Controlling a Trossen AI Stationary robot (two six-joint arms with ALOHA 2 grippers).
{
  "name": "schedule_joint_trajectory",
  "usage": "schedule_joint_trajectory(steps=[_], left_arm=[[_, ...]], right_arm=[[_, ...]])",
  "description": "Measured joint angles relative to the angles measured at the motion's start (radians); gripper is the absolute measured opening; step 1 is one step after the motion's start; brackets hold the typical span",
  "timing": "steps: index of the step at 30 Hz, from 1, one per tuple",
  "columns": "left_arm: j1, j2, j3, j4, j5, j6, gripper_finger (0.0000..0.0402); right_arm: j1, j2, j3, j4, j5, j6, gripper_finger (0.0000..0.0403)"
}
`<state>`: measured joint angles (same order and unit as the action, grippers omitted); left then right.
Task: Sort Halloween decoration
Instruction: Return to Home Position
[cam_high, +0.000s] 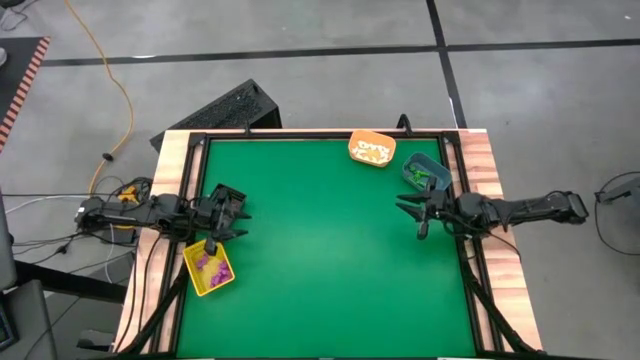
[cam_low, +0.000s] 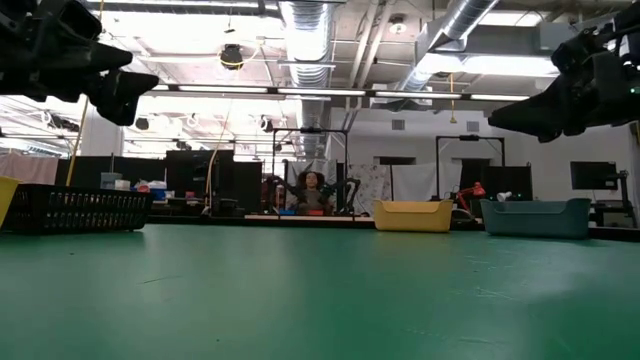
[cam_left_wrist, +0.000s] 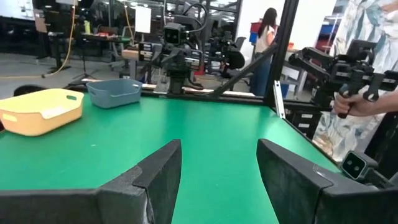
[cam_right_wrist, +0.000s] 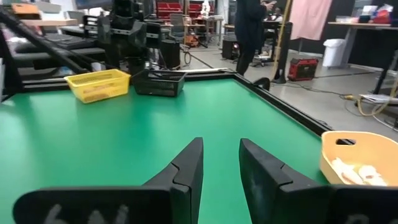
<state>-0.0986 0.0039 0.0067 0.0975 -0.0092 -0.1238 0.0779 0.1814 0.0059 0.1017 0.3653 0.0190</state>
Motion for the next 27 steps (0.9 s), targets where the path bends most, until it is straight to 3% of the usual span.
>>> schedule_joint_trajectory(steps=[11, 18, 27], left_arm=[[0.000, 0.000, 0.000, -0.014, -0.005, -0.054, 0.0199], [0.000, 0.001, 0.000, -0.074, -0.005, -0.133, 0.0199], [0.000, 0.000, 0.000, -0.069, -0.005, -0.125, 0.0199]], right_arm=[[-0.019, 0.000, 0.000, 0.077, -0.009, 0.017, 0.0111], [-0.019, 0.000, 0.000, 0.181, -0.174, 0.014, 0.0111], [-0.019, 0.001, 0.000, 0.068, -0.207, 0.217, 0.0111]])
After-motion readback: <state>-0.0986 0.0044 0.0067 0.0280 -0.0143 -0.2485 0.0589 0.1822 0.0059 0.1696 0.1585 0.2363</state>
